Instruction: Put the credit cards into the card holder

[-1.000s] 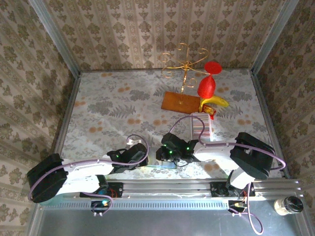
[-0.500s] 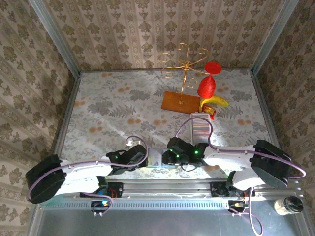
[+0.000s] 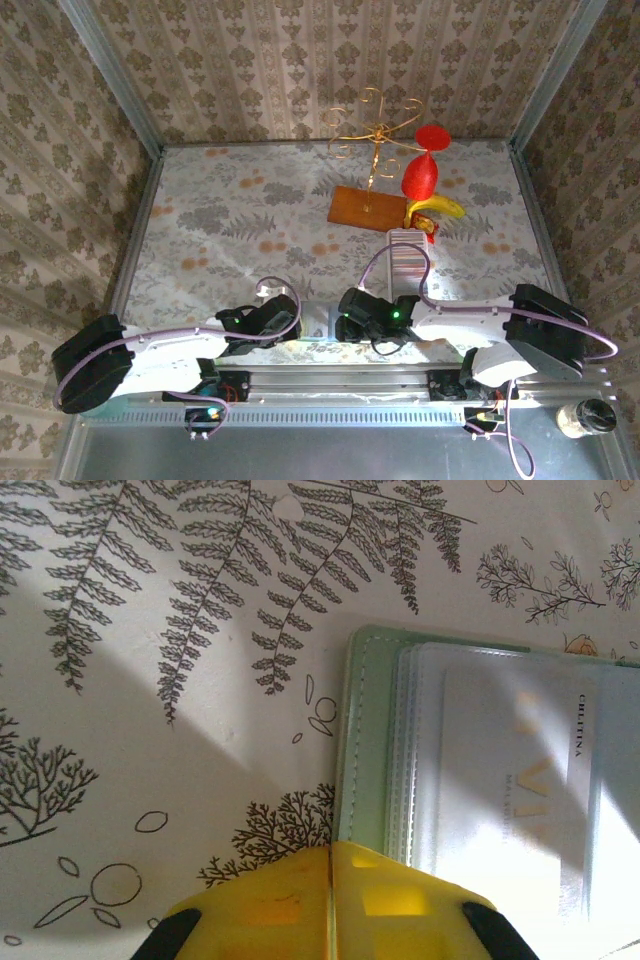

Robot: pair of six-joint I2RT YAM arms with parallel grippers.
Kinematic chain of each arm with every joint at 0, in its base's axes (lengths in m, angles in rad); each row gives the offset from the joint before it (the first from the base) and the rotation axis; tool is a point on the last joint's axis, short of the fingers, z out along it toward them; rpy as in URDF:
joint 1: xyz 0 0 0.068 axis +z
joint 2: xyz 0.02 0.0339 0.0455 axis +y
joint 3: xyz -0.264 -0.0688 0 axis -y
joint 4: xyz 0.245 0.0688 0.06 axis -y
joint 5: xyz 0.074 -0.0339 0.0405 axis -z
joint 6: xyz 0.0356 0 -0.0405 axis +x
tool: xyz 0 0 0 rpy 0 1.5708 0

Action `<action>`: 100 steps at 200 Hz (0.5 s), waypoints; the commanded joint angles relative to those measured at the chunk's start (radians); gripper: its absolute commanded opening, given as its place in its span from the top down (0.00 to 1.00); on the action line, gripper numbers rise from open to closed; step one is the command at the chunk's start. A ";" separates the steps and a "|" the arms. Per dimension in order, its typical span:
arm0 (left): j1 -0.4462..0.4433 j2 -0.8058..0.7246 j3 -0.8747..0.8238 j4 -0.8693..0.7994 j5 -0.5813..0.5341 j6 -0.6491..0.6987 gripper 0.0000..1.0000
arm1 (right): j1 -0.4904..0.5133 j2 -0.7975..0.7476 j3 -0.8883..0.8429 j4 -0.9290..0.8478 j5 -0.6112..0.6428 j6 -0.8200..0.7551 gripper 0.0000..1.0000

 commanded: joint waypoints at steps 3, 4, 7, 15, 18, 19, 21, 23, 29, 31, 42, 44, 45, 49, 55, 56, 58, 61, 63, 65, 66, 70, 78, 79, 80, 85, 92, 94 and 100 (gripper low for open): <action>-0.014 -0.010 -0.015 -0.012 -0.011 -0.019 0.90 | 0.007 0.026 0.014 0.003 0.031 0.013 0.54; -0.014 -0.010 -0.015 -0.013 -0.011 -0.019 0.90 | 0.007 0.026 0.015 0.003 0.032 0.013 0.54; -0.014 -0.010 -0.015 -0.012 -0.011 -0.020 0.90 | 0.007 0.025 0.016 0.003 0.034 0.013 0.55; -0.015 -0.010 -0.015 -0.015 -0.011 -0.019 0.90 | 0.008 0.020 0.018 0.000 0.043 0.014 0.55; -0.014 -0.010 -0.015 -0.015 -0.011 -0.019 0.90 | 0.009 0.016 0.018 -0.003 0.047 0.016 0.55; -0.014 -0.010 -0.015 -0.015 -0.011 -0.020 0.90 | 0.010 0.014 0.018 -0.005 0.049 0.015 0.55; -0.013 -0.011 -0.015 -0.015 -0.011 -0.019 0.90 | 0.010 0.011 0.018 -0.007 0.053 0.015 0.55; -0.014 -0.011 -0.015 -0.016 -0.012 -0.020 0.90 | 0.010 0.008 0.018 -0.010 0.056 0.015 0.55; -0.014 -0.013 -0.016 -0.017 -0.012 -0.019 0.90 | 0.011 -0.004 0.020 -0.022 0.069 0.015 0.55; -0.014 -0.014 -0.017 -0.017 -0.013 -0.020 0.90 | 0.011 -0.008 0.021 -0.027 0.073 0.015 0.55; -0.014 -0.018 -0.018 -0.017 -0.014 -0.020 0.90 | 0.014 -0.015 0.022 -0.052 0.091 0.012 0.54; -0.015 -0.018 -0.019 -0.017 -0.015 -0.020 0.90 | 0.014 -0.040 0.022 -0.056 0.093 0.011 0.54; -0.015 -0.018 -0.019 -0.017 -0.015 -0.020 0.90 | 0.014 -0.046 0.022 -0.059 0.095 0.010 0.54; -0.014 -0.019 -0.020 -0.017 -0.015 -0.020 0.90 | 0.014 -0.057 0.024 -0.068 0.099 0.008 0.54; -0.014 -0.021 -0.020 -0.017 -0.016 -0.021 0.90 | 0.014 -0.067 0.025 -0.079 0.101 0.005 0.53; -0.014 -0.021 -0.020 -0.017 -0.016 -0.020 0.90 | 0.015 -0.070 0.025 -0.080 0.101 0.005 0.53; -0.015 -0.021 -0.020 -0.017 -0.015 -0.020 0.90 | 0.016 -0.073 0.027 -0.083 0.101 0.003 0.52; -0.015 -0.021 -0.021 -0.017 -0.014 -0.021 0.90 | 0.016 -0.077 0.028 -0.087 0.102 0.002 0.52; -0.015 -0.022 -0.020 -0.018 -0.015 -0.020 0.90 | 0.017 -0.080 0.029 -0.088 0.103 0.001 0.52; -0.015 -0.022 -0.021 -0.018 -0.015 -0.020 0.90 | 0.018 -0.082 0.030 -0.089 0.103 0.001 0.51; -0.015 -0.022 -0.020 -0.018 -0.016 -0.020 0.90 | 0.019 -0.082 0.031 -0.089 0.103 0.001 0.51; -0.015 -0.023 -0.020 -0.018 -0.017 -0.020 0.90 | 0.020 -0.086 0.033 -0.094 0.104 0.000 0.51; -0.015 -0.025 -0.021 -0.020 -0.018 -0.020 0.90 | 0.023 -0.088 0.038 -0.098 0.107 -0.002 0.51; -0.014 -0.025 -0.020 -0.019 -0.018 -0.020 0.90 | 0.023 -0.088 0.039 -0.099 0.107 -0.002 0.51; -0.014 -0.025 -0.020 -0.020 -0.018 -0.020 0.90 | 0.024 -0.088 0.040 -0.099 0.107 -0.002 0.51; -0.015 -0.025 -0.020 -0.020 -0.019 -0.020 0.90 | 0.024 -0.089 0.043 -0.099 0.109 -0.005 0.51; -0.015 -0.025 -0.020 -0.020 -0.019 -0.019 0.90 | 0.025 -0.085 0.045 -0.096 0.109 -0.006 0.51; -0.015 -0.025 -0.020 -0.020 -0.019 -0.019 0.90 | 0.025 -0.083 0.045 -0.094 0.108 -0.006 0.51; -0.015 -0.025 -0.020 -0.020 -0.019 -0.020 0.90 | 0.025 -0.076 0.045 -0.081 0.102 -0.008 0.51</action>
